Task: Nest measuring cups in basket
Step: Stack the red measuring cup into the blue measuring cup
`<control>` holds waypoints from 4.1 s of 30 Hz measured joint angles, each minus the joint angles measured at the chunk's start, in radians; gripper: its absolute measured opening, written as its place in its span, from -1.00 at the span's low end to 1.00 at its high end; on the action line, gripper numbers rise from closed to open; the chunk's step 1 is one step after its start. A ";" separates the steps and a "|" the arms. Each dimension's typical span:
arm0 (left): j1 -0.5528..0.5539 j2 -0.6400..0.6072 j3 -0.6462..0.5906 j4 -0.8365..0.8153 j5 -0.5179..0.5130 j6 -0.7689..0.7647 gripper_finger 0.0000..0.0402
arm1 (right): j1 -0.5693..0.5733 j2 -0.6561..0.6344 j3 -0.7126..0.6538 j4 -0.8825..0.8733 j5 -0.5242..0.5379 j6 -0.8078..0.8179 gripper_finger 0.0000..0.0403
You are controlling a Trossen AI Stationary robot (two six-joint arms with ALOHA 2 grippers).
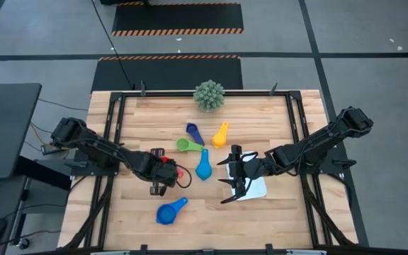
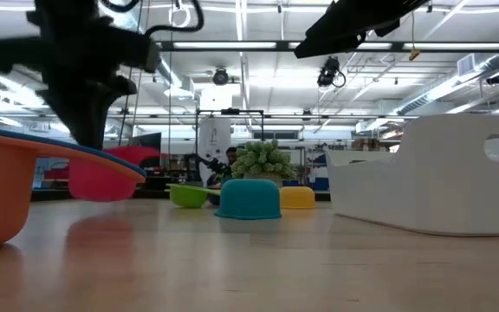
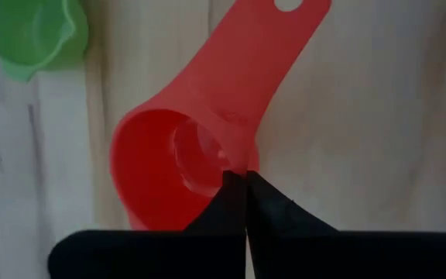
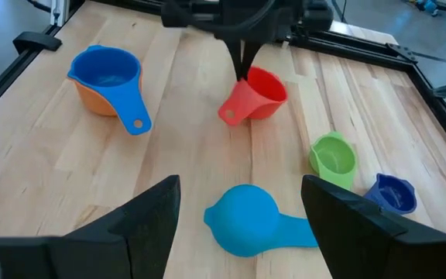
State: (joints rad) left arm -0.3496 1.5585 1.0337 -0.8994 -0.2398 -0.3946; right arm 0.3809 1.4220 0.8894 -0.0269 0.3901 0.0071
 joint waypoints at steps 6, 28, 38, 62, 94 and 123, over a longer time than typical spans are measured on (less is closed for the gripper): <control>-0.004 0.000 0.099 -0.043 0.018 -0.253 -1.00 | 0.000 0.000 0.000 0.000 0.000 -0.004 0.37; -0.287 0.017 0.318 -0.058 0.041 -1.021 -1.00 | 0.018 -0.034 -0.001 -0.147 0.009 0.046 0.37; -0.369 0.097 0.370 -0.002 0.098 -1.192 -1.00 | 0.029 -0.034 -0.001 -0.141 0.008 0.039 0.37; -0.320 0.304 0.478 -0.153 0.270 -1.148 -0.98 | 0.030 -0.035 0.000 -0.100 -0.027 0.035 0.37; -0.333 0.295 0.360 -0.263 0.196 -0.869 -0.20 | 0.030 -0.035 0.000 -0.052 -0.054 0.029 0.37; -0.257 0.240 0.146 -0.043 0.258 -0.692 -0.46 | 0.030 -0.035 0.000 -0.038 -0.074 0.025 0.37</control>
State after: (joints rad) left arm -0.6067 1.7985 1.1793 -0.9424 0.0183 -1.0866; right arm 0.4110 1.3872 0.8894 -0.0646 0.3156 0.0322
